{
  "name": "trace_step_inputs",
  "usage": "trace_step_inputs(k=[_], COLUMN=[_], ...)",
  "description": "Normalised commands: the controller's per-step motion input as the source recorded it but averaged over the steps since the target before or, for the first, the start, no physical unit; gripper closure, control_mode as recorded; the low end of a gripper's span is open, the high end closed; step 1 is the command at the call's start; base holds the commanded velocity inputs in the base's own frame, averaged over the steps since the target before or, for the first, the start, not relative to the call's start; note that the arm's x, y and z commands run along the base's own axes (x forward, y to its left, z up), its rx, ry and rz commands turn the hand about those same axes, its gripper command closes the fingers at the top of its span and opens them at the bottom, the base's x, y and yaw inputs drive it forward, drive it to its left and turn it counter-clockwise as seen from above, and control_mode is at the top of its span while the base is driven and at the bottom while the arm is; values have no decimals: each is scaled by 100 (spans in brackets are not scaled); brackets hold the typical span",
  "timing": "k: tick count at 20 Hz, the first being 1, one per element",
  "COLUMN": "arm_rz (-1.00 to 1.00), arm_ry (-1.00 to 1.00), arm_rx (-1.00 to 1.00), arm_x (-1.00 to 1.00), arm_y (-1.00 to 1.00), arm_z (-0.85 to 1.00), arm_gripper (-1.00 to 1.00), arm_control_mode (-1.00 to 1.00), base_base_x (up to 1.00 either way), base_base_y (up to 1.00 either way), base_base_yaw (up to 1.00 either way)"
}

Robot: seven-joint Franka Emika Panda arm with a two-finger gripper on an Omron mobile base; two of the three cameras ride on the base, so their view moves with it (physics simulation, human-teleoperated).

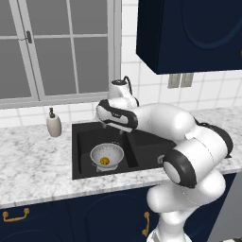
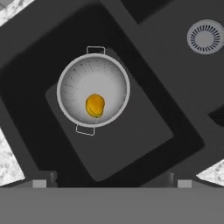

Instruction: Put the colander in the sink, put the mango in the colander, and turn on the sink faucet and pour water over the colander.

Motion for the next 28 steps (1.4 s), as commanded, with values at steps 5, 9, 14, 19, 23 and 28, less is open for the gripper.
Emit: trace_step_inputs(k=[5, 9, 14, 19, 23, 28], arm_rz=[0, 0, 1, 6, 8, 9], arm_ry=[-1, -7, -15, -15, -8, -8], arm_rx=[0, 0, 0, 0, 0, 0], arm_x=[0, -1, 0, 0, 0, 0], arm_y=[-15, -9, -14, -38, -56, -43], arm_z=[7, 2, 13, 12, 0, 0], arm_gripper=[-100, -100, -100, -100, -100, -100], arm_control_mode=[-100, -100, -100, -100, -100, -100], base_base_x=[0, 0, 0, 0, 0, 0], base_base_y=[0, 0, 0, 0, 0, 0], base_base_yaw=[0, 0, 0, 0, 0, 0])
